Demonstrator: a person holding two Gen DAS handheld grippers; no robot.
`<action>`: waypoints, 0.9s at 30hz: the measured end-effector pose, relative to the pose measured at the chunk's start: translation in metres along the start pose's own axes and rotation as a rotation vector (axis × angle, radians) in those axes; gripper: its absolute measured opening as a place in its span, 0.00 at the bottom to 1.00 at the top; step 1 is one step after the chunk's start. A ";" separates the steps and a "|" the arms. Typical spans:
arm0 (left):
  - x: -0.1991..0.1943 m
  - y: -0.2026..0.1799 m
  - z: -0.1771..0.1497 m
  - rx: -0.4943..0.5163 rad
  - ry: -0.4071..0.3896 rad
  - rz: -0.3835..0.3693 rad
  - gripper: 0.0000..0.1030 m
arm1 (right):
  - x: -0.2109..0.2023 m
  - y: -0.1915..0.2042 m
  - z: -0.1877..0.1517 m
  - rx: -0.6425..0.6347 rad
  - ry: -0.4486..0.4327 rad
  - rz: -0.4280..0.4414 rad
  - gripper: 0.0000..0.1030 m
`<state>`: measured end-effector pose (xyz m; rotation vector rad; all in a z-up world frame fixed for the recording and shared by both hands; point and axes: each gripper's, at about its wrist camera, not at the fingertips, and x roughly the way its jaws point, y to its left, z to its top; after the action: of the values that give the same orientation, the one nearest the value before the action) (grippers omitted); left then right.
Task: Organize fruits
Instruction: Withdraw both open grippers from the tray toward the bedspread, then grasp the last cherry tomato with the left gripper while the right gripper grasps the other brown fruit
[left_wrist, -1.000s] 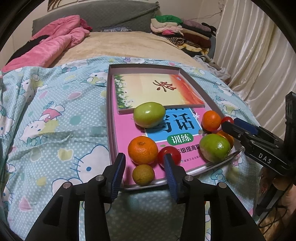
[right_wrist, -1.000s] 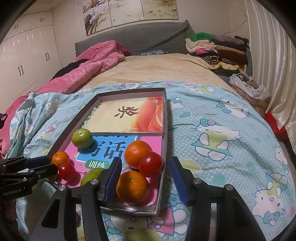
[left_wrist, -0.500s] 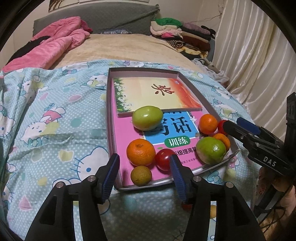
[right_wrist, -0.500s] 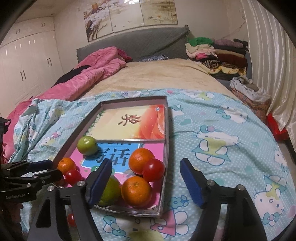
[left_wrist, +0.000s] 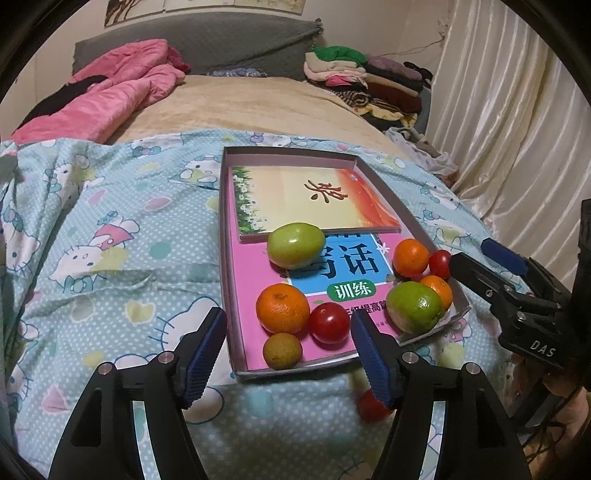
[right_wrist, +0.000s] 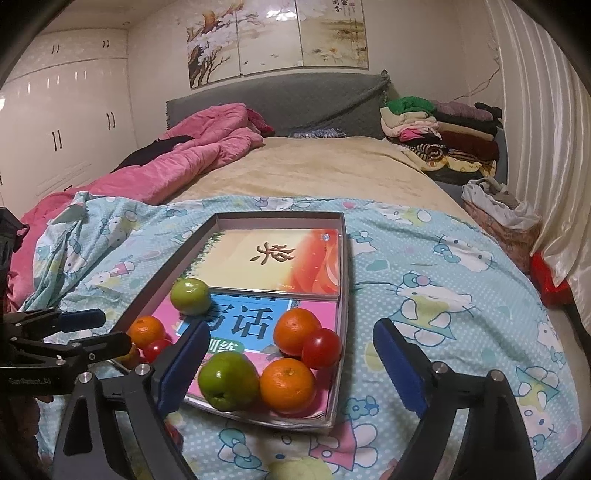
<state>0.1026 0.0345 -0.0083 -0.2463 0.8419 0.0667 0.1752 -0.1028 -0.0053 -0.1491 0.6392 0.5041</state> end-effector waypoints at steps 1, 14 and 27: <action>0.000 0.000 -0.001 0.002 0.002 -0.002 0.69 | -0.001 0.001 0.000 -0.002 -0.002 0.000 0.88; -0.007 -0.009 -0.012 0.027 0.033 -0.030 0.69 | -0.024 0.018 -0.012 -0.018 0.036 0.045 0.91; -0.015 -0.013 -0.021 0.038 0.074 -0.072 0.69 | -0.031 0.035 -0.038 0.032 0.193 0.092 0.91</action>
<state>0.0790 0.0176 -0.0081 -0.2442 0.9064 -0.0261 0.1163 -0.0956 -0.0167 -0.1390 0.8452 0.5724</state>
